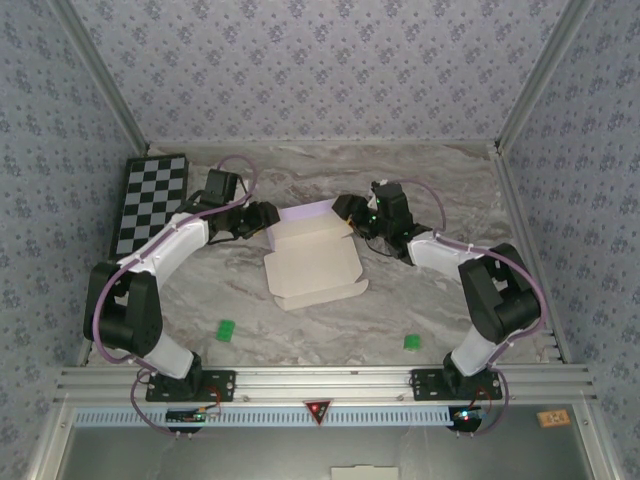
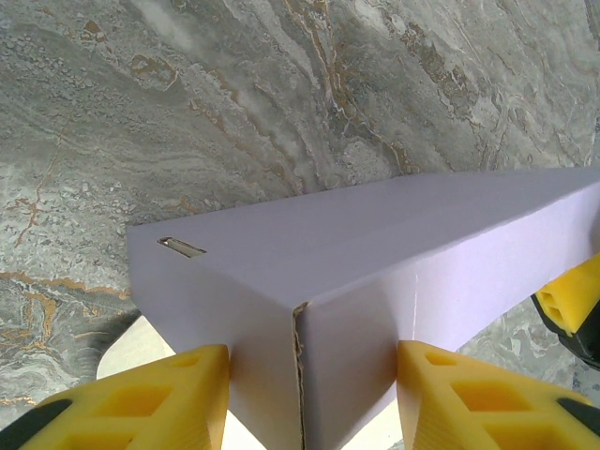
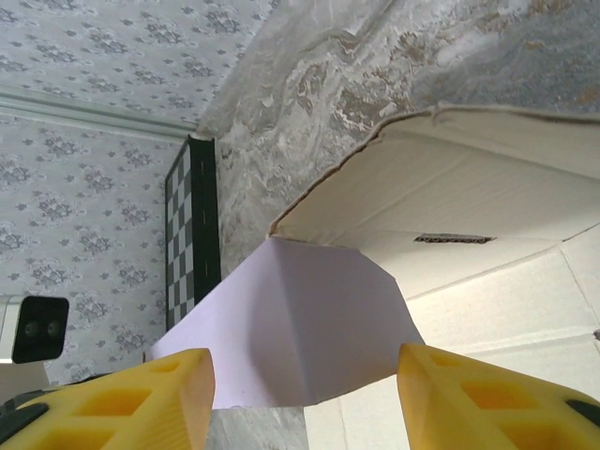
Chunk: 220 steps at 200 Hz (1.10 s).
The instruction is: Fold the paper box
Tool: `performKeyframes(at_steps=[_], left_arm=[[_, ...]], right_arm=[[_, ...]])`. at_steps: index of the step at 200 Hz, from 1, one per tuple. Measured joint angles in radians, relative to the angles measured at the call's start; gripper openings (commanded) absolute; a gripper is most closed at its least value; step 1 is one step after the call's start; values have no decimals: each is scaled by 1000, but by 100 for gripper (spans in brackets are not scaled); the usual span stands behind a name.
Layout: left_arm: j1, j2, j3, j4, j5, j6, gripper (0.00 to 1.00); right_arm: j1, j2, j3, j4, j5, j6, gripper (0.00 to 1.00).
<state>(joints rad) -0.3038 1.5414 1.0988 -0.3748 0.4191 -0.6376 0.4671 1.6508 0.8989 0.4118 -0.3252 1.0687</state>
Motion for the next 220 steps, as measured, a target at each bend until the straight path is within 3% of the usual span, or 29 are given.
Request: performKeyframes(at_steps=[96, 148, 220], left_arm=[[0, 0, 0, -1, 0, 0, 48], [0, 0, 0, -2, 0, 0, 48], [0, -10, 0, -14, 0, 0, 50]], right_arm=[[-17, 112, 2, 193, -15, 24, 49], [-15, 139, -1, 285, -29, 86, 36], [-15, 141, -14, 355, -37, 170, 11]])
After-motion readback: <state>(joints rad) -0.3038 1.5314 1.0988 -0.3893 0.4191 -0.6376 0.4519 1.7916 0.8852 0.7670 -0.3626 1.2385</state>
